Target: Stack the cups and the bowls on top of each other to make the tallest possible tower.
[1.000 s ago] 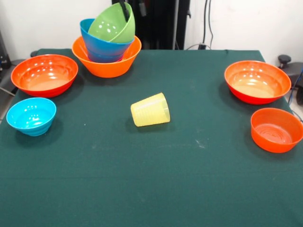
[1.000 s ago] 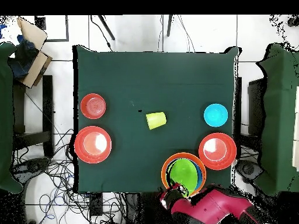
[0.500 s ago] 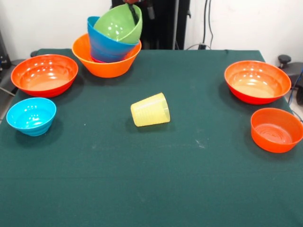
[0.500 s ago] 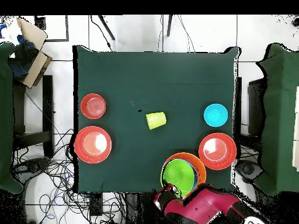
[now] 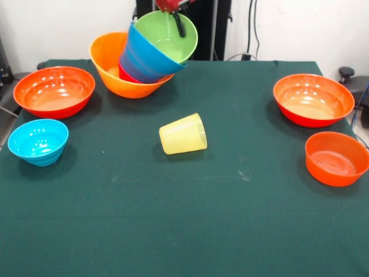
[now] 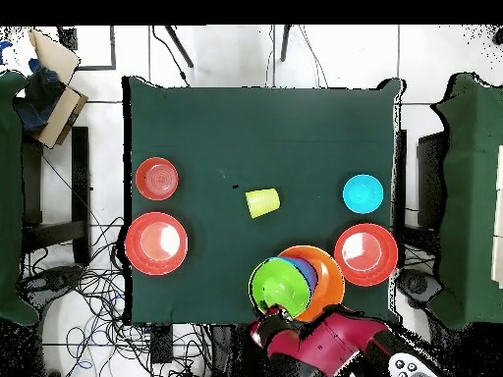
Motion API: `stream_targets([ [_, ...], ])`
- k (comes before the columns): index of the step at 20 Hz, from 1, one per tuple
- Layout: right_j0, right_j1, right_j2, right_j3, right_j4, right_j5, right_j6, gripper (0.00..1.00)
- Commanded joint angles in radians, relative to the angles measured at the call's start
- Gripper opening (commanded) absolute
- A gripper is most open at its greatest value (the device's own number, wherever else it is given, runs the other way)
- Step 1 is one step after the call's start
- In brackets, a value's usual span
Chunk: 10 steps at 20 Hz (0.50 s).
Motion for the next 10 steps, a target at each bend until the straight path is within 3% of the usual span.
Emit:
stream_targets([
  [1,0.074,0.044,-0.126,-0.151,-0.033,-0.062,0.137,0.0],
  [4,0.096,0.039,-0.157,-0.16,-0.018,-0.072,0.133,0.0],
  [10,0.049,0.014,-0.107,-0.122,0.031,-0.031,0.078,0.0],
])
